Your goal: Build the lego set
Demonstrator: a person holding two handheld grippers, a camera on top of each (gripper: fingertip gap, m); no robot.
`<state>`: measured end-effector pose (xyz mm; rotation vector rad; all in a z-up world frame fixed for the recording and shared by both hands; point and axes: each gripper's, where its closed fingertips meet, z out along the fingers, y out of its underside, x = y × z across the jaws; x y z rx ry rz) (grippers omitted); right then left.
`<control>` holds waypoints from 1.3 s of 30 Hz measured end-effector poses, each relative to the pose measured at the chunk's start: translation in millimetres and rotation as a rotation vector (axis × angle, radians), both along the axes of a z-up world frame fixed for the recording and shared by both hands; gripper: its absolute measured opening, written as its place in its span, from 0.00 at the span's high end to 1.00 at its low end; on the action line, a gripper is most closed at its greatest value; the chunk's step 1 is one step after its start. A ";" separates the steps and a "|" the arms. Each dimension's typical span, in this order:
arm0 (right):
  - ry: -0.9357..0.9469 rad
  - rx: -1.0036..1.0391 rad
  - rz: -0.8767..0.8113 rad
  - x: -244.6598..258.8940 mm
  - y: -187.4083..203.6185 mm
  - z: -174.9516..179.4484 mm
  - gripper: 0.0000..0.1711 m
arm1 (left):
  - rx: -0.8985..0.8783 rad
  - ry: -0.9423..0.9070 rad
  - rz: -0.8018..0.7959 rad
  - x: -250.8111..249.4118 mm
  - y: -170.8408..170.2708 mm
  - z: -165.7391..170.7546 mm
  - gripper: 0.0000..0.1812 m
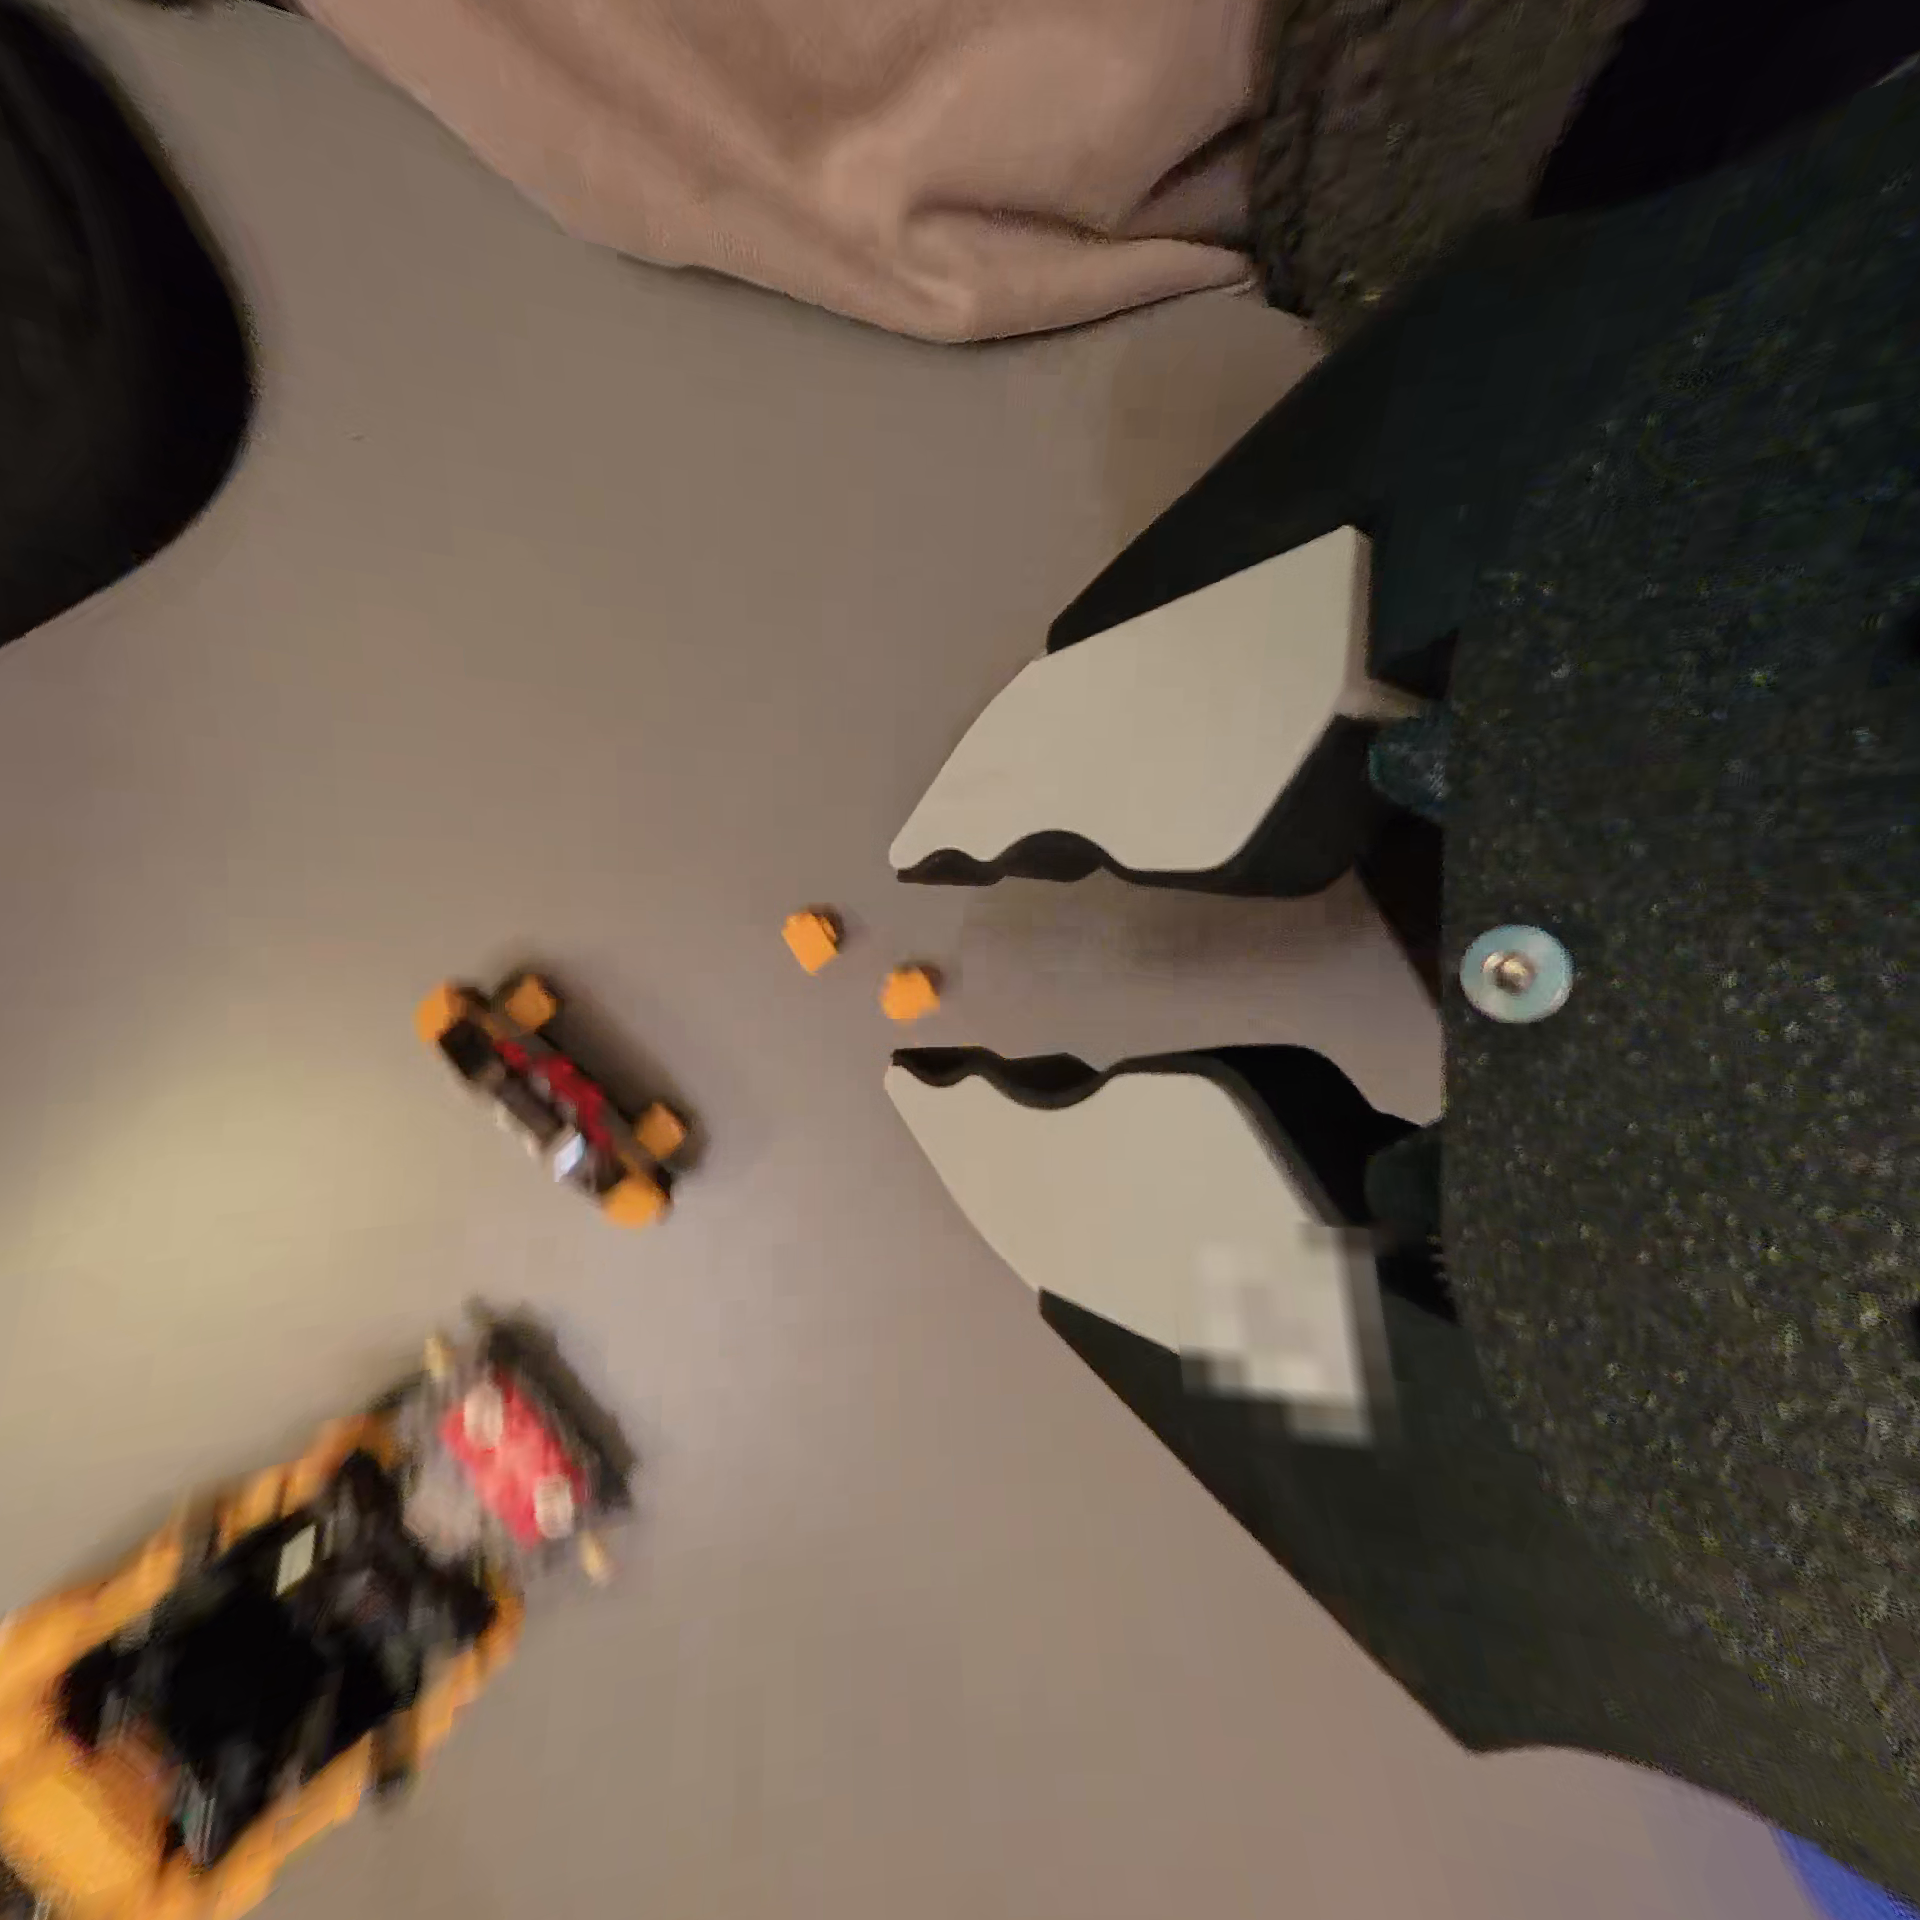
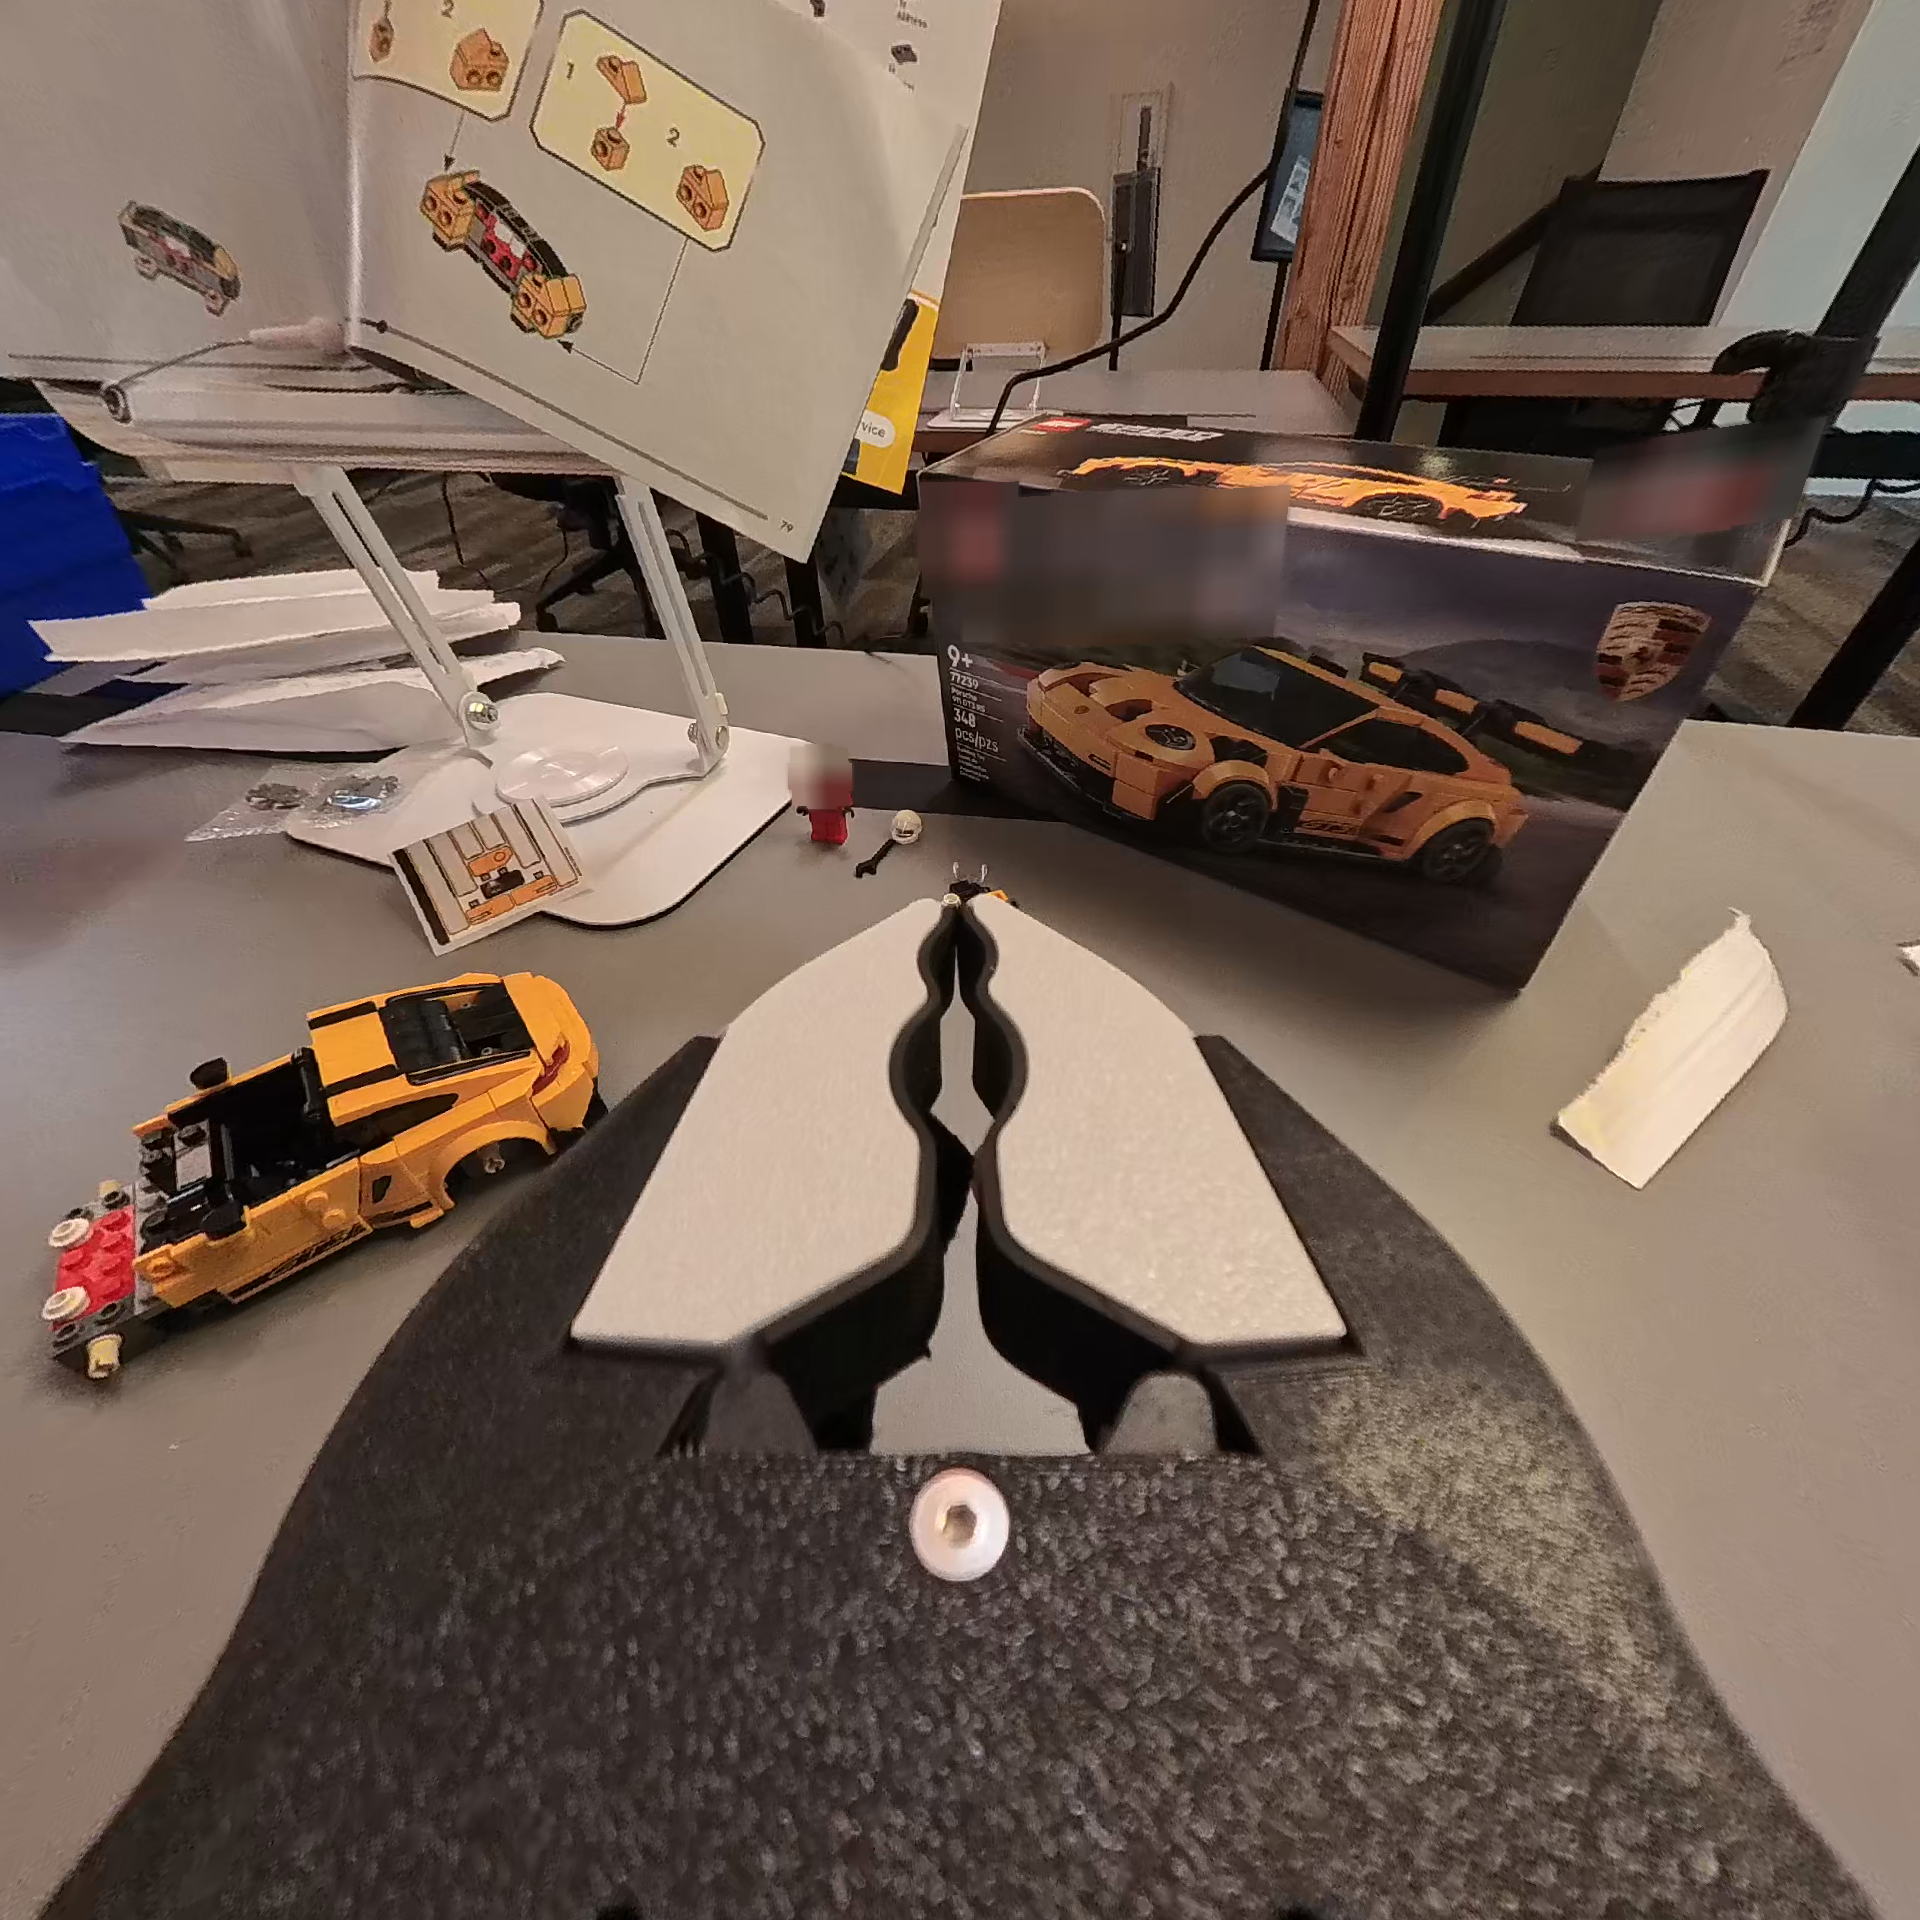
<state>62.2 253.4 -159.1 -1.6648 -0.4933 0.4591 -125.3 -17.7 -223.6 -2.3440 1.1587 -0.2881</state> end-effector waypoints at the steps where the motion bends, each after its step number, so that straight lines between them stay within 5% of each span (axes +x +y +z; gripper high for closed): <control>1: 0.002 -0.001 0.000 0.0 0.1 0.0 1.00 | 0.048 -0.009 0.060 -19.1 3.4 19.7 0.85; 6: 0.004 -0.015 0.012 -2.8 -0.5 -2.9 1.00 | 0.147 0.126 0.431 -173.9 3.4 84.9 0.91; 11: -0.006 -0.016 0.017 -4.2 -0.6 -5.0 1.00 | -0.089 0.136 0.616 -259.2 -5.8 32.4 0.87; 17: -0.012 -0.026 0.019 -4.5 0.2 -8.6 1.00 | -0.242 0.194 0.553 -278.9 -10.4 -28.2 0.86; 25: -0.015 -0.033 0.026 -5.7 0.0 -10.1 1.00 | -0.291 0.269 0.443 -279.8 -7.7 -48.9 0.89; 30: -0.009 -0.031 0.028 -5.3 -0.2 -8.6 1.00 | -0.190 0.251 0.442 -270.6 -3.2 -20.6 0.93; 35: -0.007 -0.033 0.033 -6.4 -0.7 -8.7 1.00 | -0.027 0.019 0.280 -162.1 -5.8 46.1 0.94; 39: -0.008 -0.028 0.038 -7.5 -2.4 -7.5 1.00 | -0.043 -0.014 0.062 -59.6 -16.2 22.8 0.94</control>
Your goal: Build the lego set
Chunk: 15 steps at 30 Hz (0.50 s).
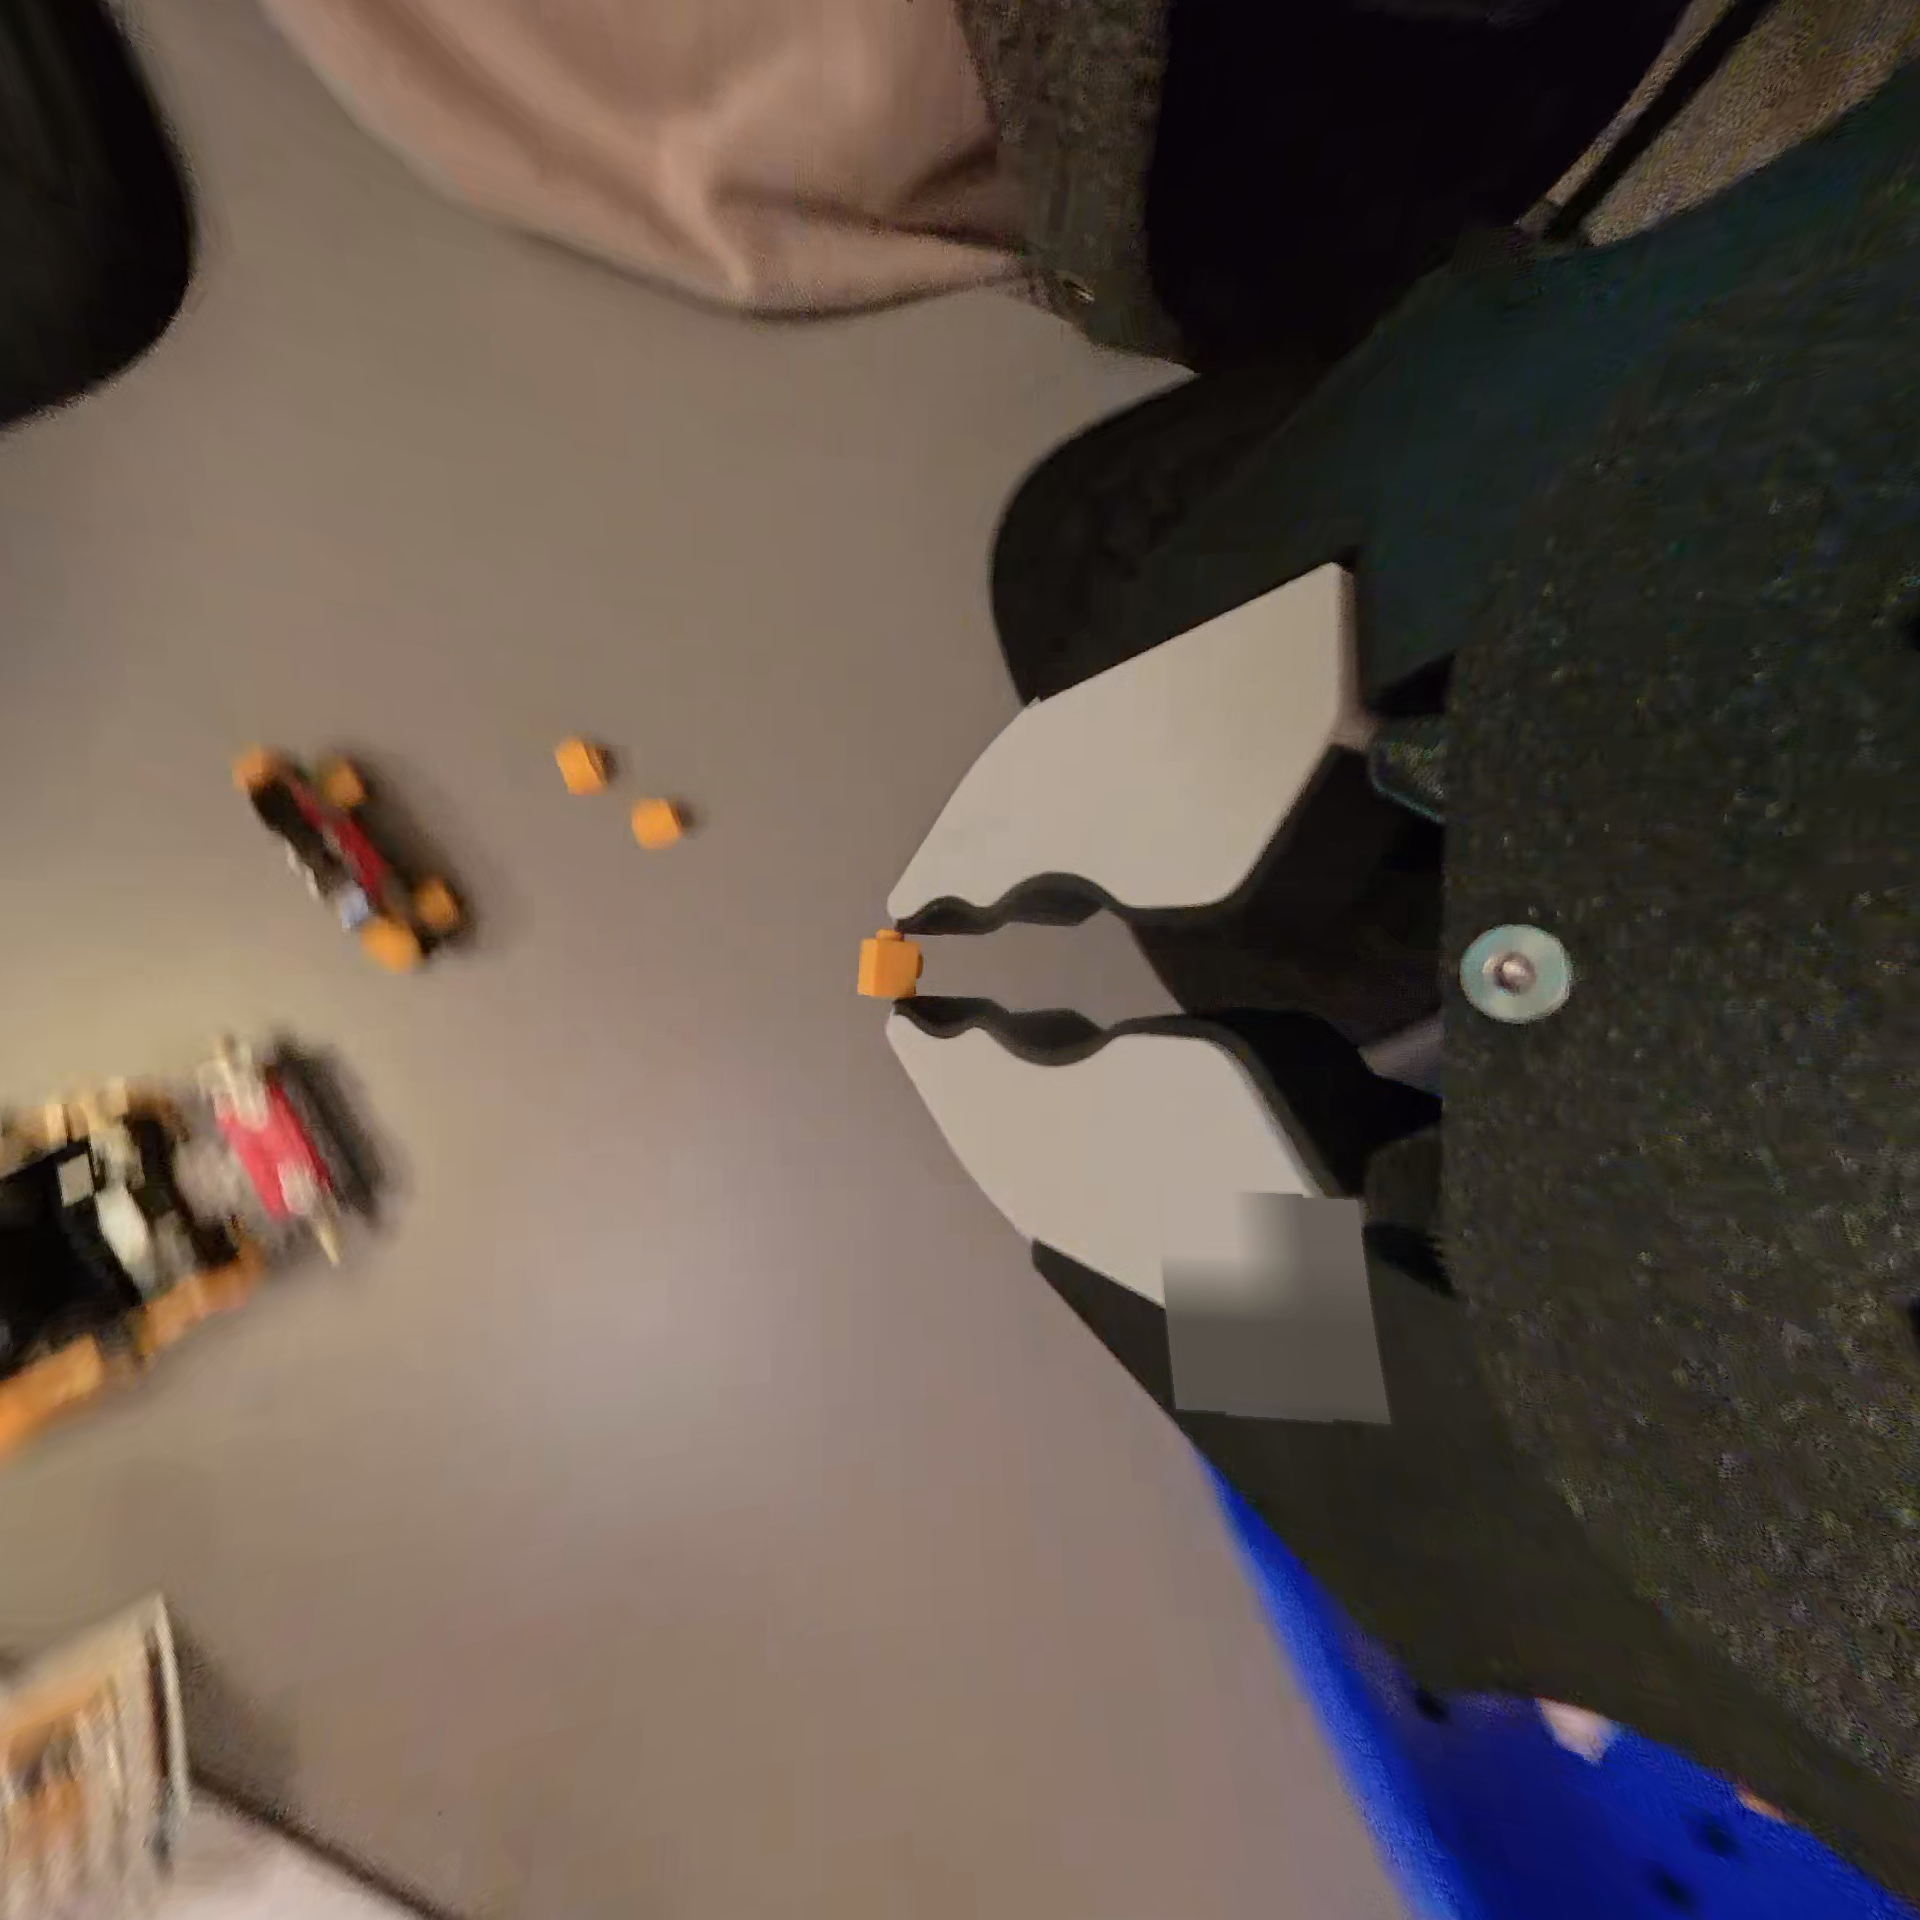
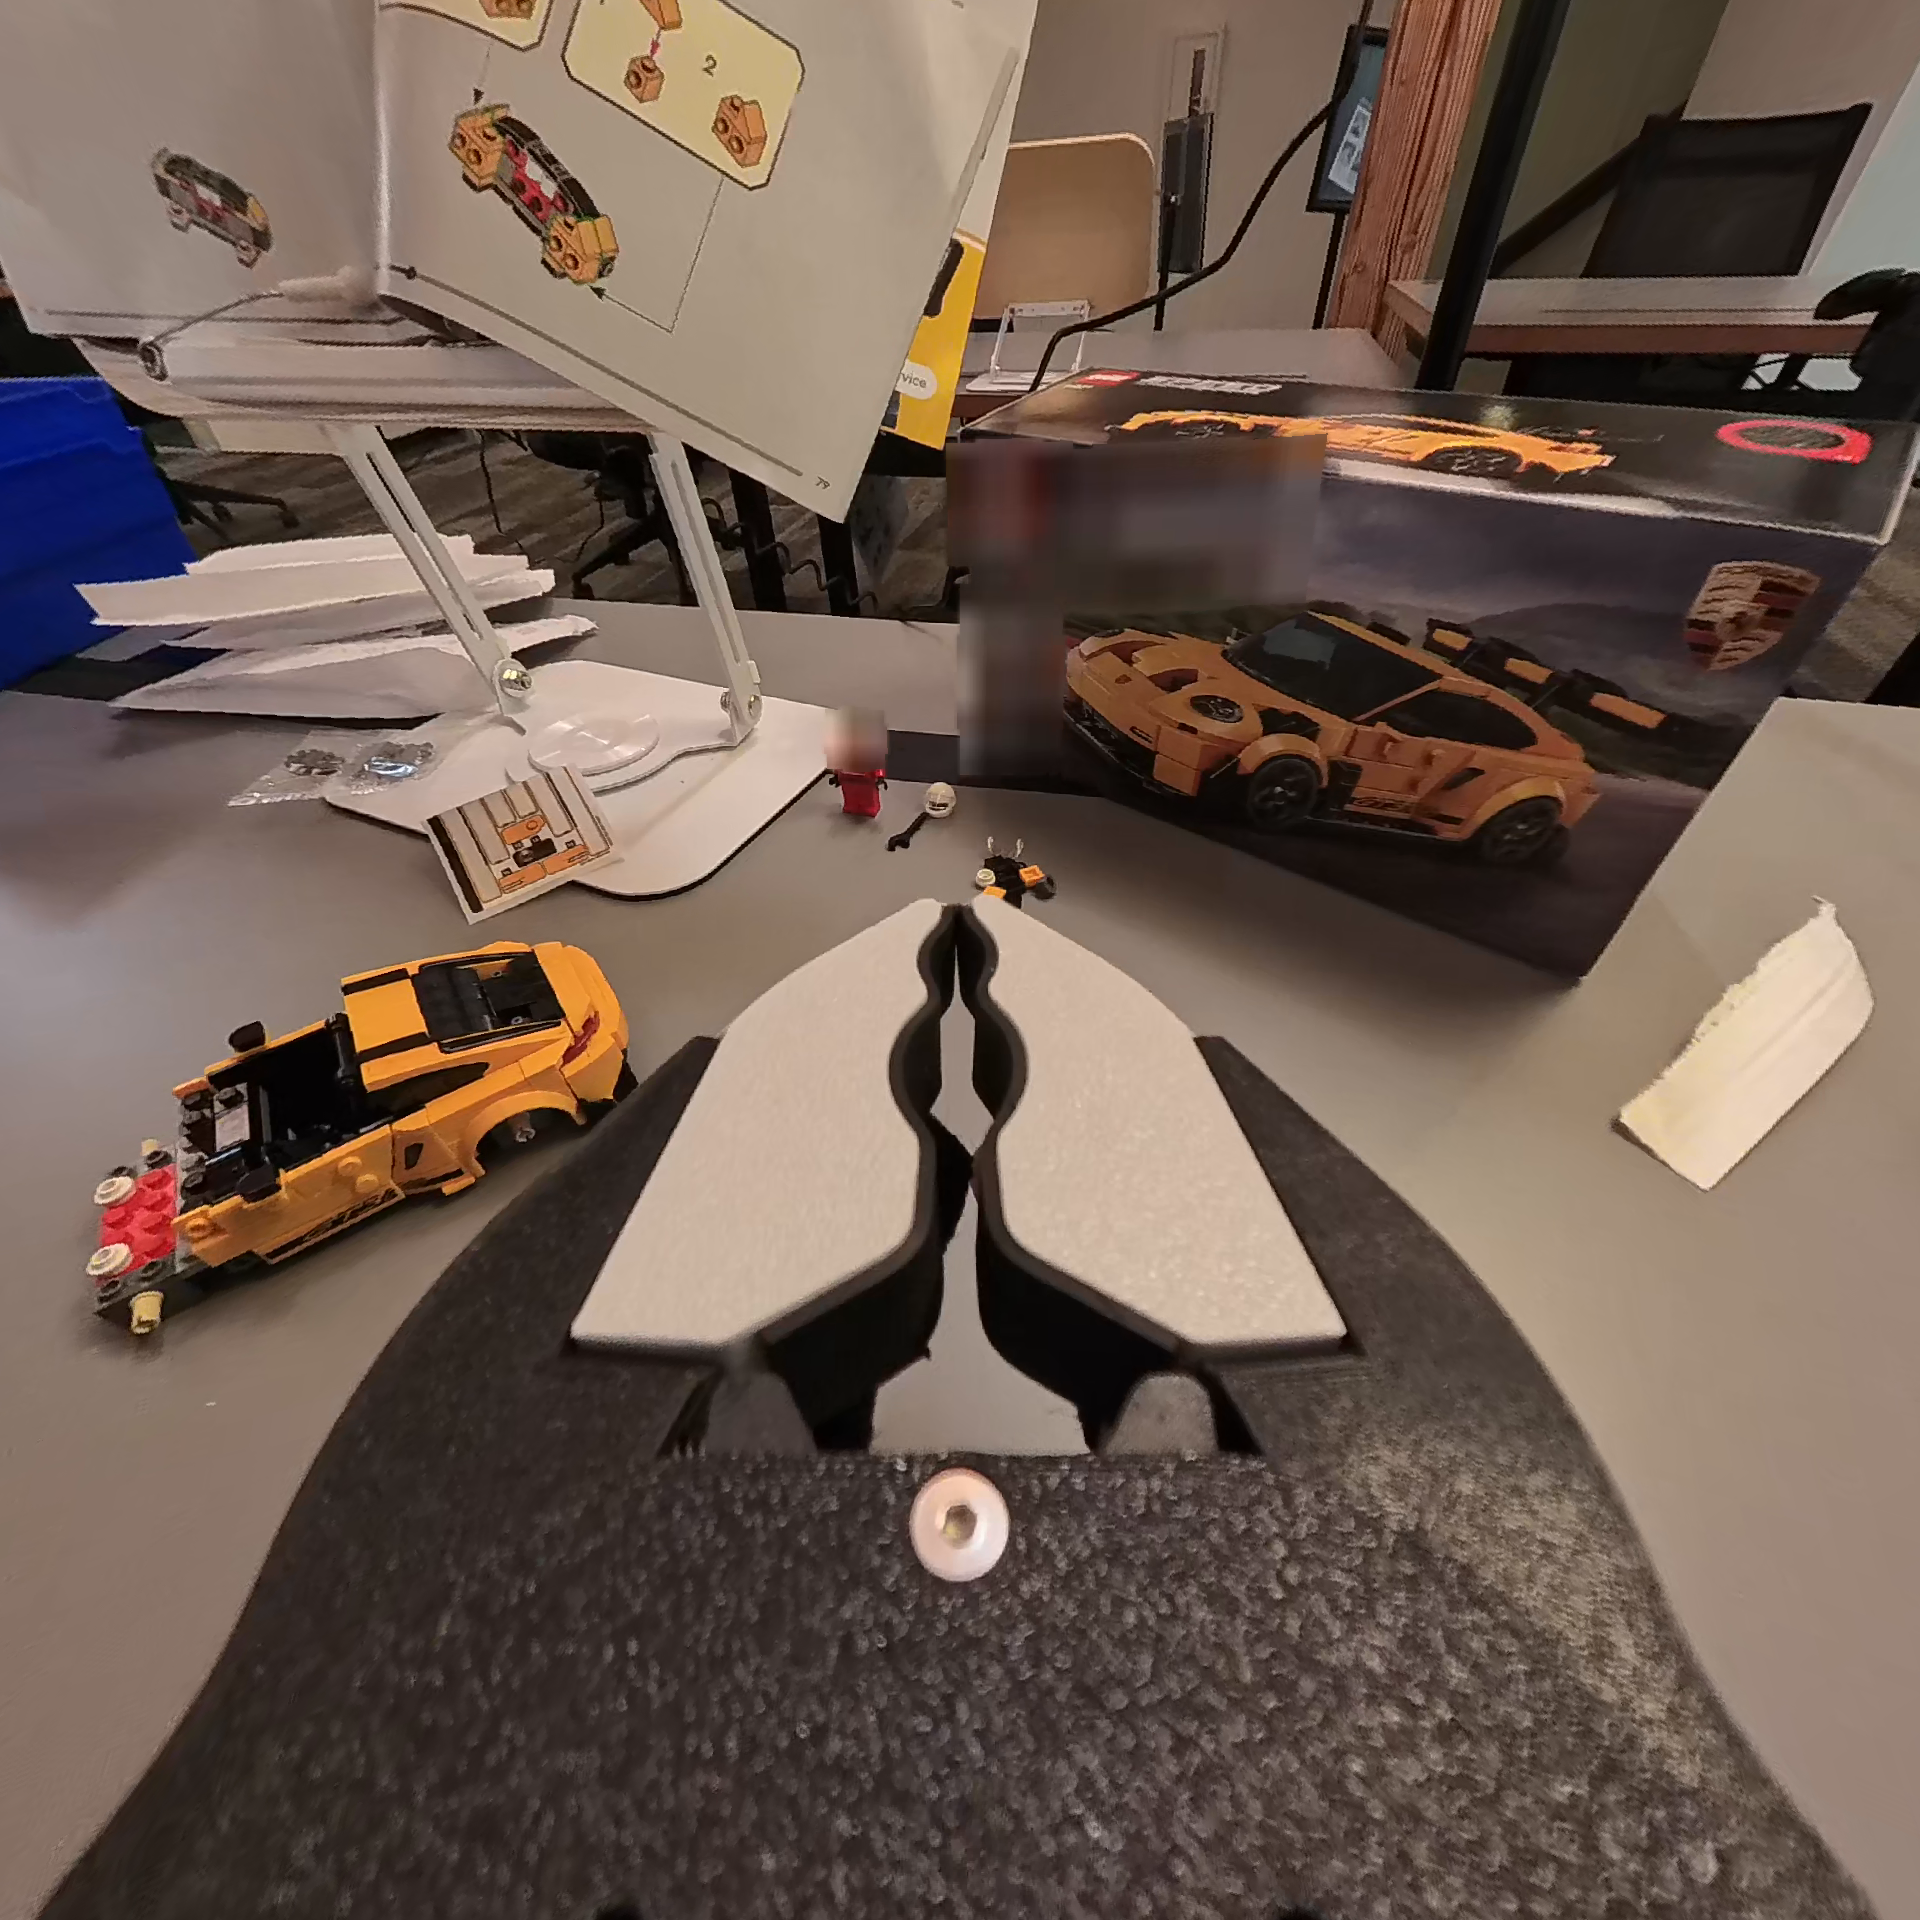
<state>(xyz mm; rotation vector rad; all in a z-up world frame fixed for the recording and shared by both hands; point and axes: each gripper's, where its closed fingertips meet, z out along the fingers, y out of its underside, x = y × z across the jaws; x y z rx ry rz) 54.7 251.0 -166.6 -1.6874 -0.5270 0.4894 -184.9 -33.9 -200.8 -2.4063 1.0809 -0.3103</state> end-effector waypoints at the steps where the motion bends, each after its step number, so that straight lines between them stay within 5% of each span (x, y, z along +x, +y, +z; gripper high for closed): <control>1: 0.001 0.006 -0.003 0.7 0.0 1.3 1.00 | -0.013 -0.004 -0.036 19.0 -0.9 -13.3 0.94; 6: 0.019 0.023 -0.023 5.9 1.7 6.7 1.00 | -0.032 0.027 -0.116 70.3 2.0 -63.0 0.94; 15: 0.017 0.016 -0.019 4.7 1.9 4.4 1.00 | 0.037 0.035 -0.124 81.5 -1.5 -67.2 0.85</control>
